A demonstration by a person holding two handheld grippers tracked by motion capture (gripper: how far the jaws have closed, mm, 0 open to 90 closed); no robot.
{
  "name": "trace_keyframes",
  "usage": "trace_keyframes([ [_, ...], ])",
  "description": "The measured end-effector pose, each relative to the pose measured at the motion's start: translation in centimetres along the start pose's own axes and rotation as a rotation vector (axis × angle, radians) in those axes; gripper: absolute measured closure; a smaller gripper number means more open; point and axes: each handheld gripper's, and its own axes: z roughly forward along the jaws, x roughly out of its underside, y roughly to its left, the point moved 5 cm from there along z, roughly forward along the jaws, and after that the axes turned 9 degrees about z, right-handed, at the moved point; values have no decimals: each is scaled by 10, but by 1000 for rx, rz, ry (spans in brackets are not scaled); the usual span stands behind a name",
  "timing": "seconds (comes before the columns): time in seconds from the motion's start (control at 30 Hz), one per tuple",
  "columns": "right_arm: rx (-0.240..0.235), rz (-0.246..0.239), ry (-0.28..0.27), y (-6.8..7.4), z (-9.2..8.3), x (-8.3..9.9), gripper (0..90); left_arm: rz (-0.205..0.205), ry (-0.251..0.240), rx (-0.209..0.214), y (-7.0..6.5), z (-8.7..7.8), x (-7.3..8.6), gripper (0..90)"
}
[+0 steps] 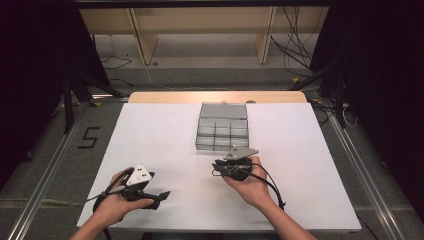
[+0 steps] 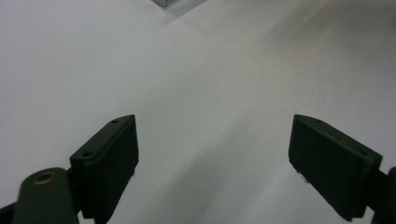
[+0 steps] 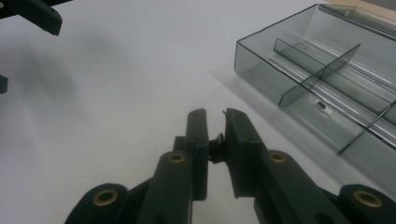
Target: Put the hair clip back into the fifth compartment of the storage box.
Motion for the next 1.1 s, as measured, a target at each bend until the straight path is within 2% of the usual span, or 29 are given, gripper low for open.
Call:
trace_keyframes([
  [1.1, 27, 3, -14, -10, 2, -19, 806, -1, -4, -4, 1, 0, 0, 156],
])
